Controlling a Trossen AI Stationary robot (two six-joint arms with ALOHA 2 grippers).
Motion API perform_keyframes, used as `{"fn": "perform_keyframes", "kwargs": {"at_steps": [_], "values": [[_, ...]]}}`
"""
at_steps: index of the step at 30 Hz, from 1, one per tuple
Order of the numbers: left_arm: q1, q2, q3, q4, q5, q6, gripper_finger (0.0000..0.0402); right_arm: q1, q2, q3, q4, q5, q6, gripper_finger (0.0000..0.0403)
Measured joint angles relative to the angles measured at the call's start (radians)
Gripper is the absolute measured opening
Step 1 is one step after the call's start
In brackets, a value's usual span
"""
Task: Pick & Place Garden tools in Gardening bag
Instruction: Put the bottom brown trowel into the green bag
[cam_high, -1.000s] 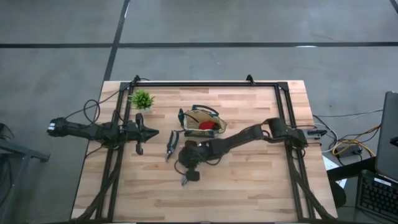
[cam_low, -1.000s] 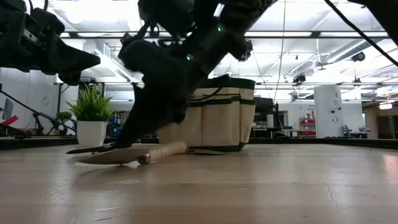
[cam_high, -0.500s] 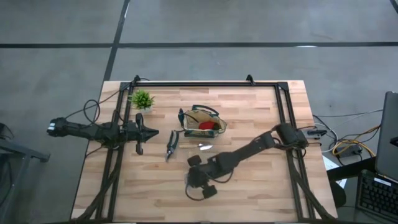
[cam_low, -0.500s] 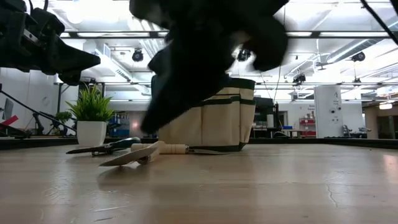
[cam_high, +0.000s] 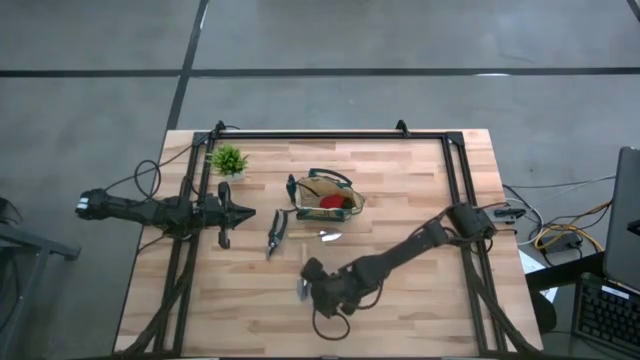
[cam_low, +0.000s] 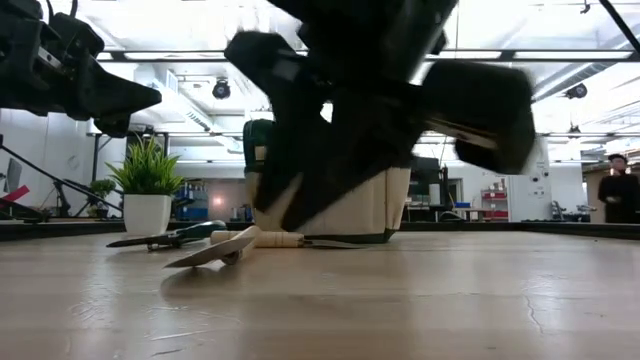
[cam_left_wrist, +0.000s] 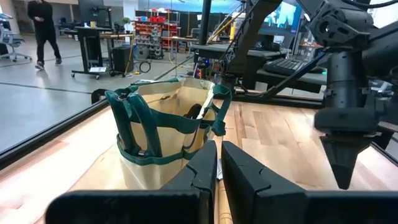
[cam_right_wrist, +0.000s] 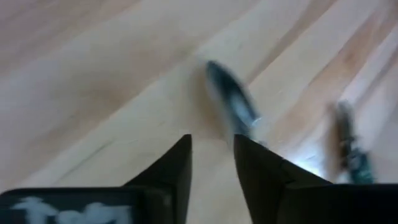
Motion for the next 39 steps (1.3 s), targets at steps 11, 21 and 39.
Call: {"fn": "perform_keyframes", "kwargs": {"at_steps": [11, 21, 39], "values": [[0.000, 0.000, 0.000, 0.000, 0.000, 0.000, 0.0030, -0.001, 0.006, 0.000, 0.100, 0.017, -0.152, 0.0169], [0.000, 0.000, 0.000, 0.000, 0.000, 0.000, 0.0030, 0.000, 0.081, 0.002, 0.131, 0.033, -0.220, 0.0148], [0.000, 0.010, 0.000, 0.000, 0.000, 0.000, 0.0030, -0.046, 0.113, 0.001, 0.223, 0.060, -0.172, 0.0025]]}}
